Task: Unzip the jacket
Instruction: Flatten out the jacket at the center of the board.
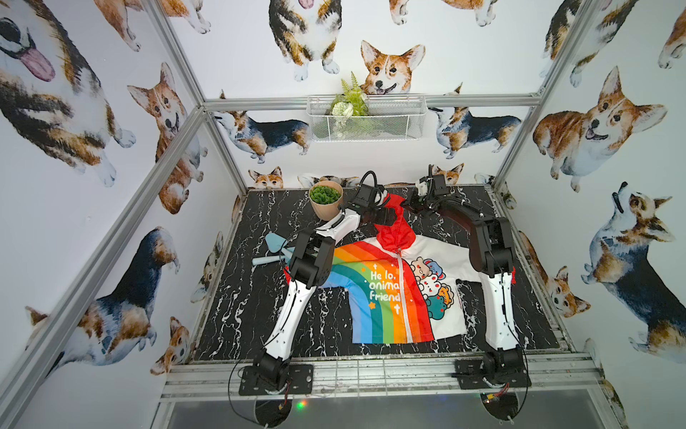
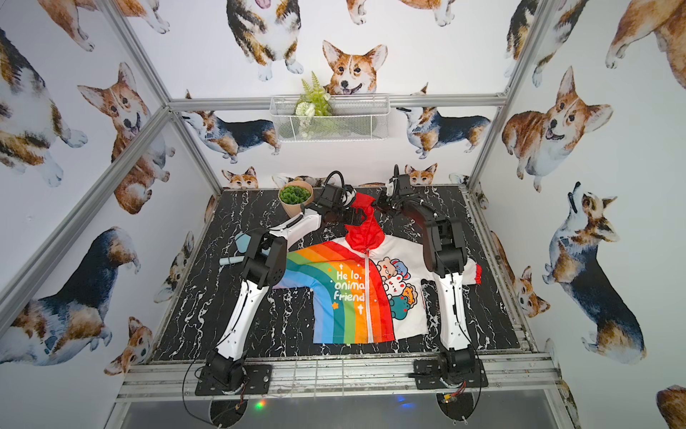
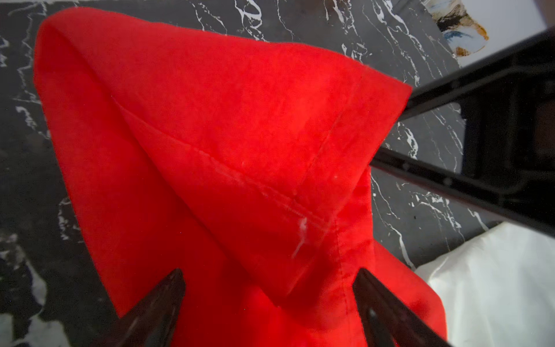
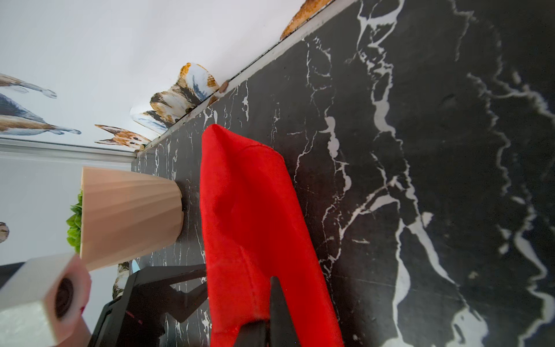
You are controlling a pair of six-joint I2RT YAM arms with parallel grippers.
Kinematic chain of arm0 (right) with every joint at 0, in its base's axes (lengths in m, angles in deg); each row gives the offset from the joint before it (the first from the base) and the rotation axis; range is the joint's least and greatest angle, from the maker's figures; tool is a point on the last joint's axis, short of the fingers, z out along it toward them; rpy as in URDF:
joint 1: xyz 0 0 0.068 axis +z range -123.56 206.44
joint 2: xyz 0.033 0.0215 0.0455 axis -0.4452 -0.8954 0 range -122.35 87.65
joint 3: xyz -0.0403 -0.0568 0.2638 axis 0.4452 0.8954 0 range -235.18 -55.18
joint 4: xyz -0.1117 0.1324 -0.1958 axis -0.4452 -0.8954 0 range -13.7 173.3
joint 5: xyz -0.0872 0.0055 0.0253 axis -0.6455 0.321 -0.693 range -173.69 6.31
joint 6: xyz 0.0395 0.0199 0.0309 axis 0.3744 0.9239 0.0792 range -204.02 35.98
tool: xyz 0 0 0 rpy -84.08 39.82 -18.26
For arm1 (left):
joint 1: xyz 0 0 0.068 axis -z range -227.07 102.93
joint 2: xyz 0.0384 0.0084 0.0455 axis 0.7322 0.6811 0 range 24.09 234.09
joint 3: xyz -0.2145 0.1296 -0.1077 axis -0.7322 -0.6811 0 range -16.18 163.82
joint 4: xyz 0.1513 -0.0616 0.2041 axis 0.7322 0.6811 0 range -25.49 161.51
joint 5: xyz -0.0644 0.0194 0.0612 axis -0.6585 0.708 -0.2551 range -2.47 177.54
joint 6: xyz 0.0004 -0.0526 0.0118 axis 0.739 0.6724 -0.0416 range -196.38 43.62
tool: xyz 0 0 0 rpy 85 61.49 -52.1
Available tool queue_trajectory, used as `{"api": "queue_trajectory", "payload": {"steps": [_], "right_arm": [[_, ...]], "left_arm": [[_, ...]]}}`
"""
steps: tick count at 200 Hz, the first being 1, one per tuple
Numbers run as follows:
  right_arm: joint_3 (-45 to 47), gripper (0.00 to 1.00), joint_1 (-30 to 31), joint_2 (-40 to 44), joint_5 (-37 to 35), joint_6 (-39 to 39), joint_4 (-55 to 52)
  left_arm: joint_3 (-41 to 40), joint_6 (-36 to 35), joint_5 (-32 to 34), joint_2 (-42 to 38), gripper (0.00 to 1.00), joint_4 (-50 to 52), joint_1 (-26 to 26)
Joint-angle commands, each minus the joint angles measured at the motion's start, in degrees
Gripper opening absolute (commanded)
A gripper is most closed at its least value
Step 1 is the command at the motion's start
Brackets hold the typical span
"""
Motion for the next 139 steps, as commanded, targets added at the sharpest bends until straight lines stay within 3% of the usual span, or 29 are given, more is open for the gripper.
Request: {"api": "queue_trajectory", "payload": {"steps": [1, 42, 76, 95, 139], "right_arm": [[-0.5, 0.00, 0.0, 1.1, 1.1, 1.8, -0.2], [-0.4, 0.00, 0.1, 2.2, 1.4, 2.6, 0.0], [-0.1, 0.00, 0.1, 3.0, 1.7, 2.9, 0.1], [-0.1, 0.00, 0.1, 3.2, 1.5, 2.8, -0.3], [-0.1, 0.00, 0.1, 3.7, 0.5, 2.3, -1.2]], "left_arm": [[1.3, -2.0, 5.7, 0.4, 0.86, -0.1, 0.7], [3.2, -2.5, 13.7, 1.3, 0.79, 0.9, 1.5], [5.9, -2.7, 16.5, 2.6, 0.77, 2.1, 1.6], [6.2, -2.5, 18.3, 2.6, 0.71, 2.4, 1.7], [6.2, -2.5, 19.7, 1.9, 0.46, 2.8, 1.6]]}}
